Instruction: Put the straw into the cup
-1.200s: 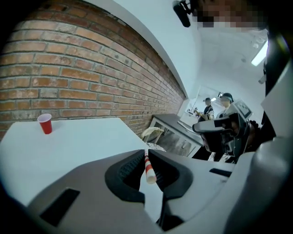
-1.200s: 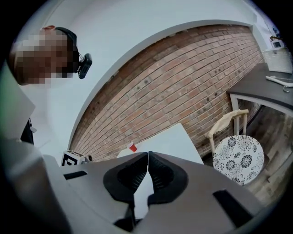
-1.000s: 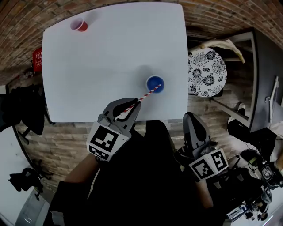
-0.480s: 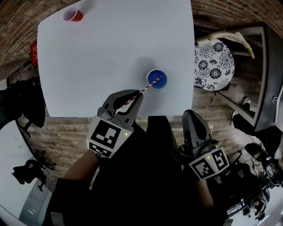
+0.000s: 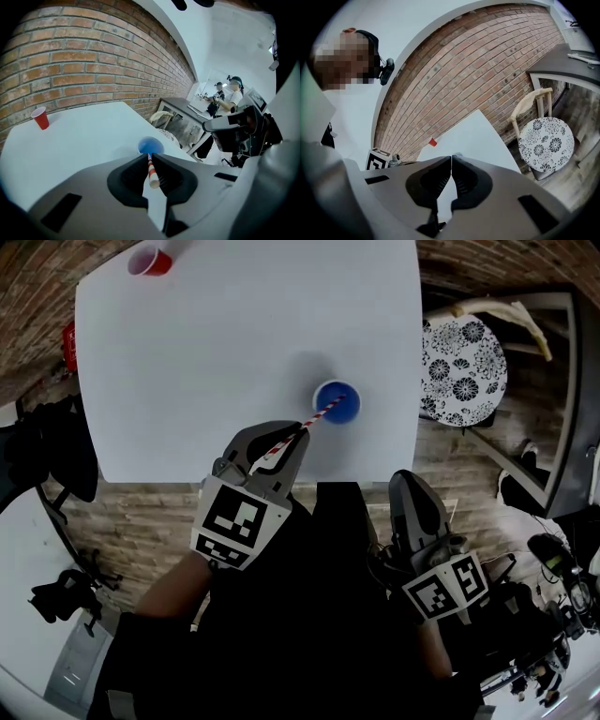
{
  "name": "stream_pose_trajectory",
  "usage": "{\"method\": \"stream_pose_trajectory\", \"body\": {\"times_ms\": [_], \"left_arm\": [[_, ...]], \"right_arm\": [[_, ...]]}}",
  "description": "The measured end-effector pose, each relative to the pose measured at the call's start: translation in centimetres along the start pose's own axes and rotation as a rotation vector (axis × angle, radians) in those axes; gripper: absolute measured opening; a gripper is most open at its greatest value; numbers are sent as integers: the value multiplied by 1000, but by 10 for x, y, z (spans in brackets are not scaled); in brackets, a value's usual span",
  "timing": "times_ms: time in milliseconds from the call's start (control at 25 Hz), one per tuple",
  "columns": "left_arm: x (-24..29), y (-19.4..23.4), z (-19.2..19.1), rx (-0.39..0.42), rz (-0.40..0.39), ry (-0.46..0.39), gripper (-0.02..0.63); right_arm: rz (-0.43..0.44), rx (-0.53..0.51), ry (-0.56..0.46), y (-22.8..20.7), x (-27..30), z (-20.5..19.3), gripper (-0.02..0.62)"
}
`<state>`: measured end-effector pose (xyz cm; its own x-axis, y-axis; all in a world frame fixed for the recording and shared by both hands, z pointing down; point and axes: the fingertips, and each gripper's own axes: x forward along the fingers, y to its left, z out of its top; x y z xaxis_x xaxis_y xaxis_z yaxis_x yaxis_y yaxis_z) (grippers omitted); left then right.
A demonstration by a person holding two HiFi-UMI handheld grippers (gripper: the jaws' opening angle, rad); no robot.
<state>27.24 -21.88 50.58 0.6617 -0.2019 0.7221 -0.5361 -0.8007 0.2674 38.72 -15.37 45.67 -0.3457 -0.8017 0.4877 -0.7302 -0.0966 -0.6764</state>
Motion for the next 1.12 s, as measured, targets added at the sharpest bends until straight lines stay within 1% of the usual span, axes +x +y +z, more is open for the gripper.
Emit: {"method": "stream_pose_trajectory", "body": {"times_ms": [200, 320, 440, 480, 600, 840, 1000, 1120], "left_arm": [[7, -3, 1, 13, -17, 1, 38], [7, -7, 0, -2, -44, 2, 40], [6, -5, 0, -8, -42, 2, 40], [6, -5, 1, -5, -39, 1, 45], [4, -6, 3, 3, -37, -6, 91], [-19, -9, 3, -6, -31, -27, 109], [-44, -4, 2, -14, -2, -55, 109], [-60, 10, 12, -53, 58, -127, 109]], "right_arm": [[-2, 3, -1, -3, 2, 0, 28], [-5, 2, -6, -2, 1, 1, 28], [-7, 3, -11, -1, -1, 1, 28], [-7, 3, -12, -1, -2, 1, 28], [-8, 0, -17, -1, -4, 2, 28], [3, -26, -36, 17, -11, 4, 28], [13, -60, -50, 35, -17, 4, 28], [30, -93, -52, 42, -17, 8, 28]]}}
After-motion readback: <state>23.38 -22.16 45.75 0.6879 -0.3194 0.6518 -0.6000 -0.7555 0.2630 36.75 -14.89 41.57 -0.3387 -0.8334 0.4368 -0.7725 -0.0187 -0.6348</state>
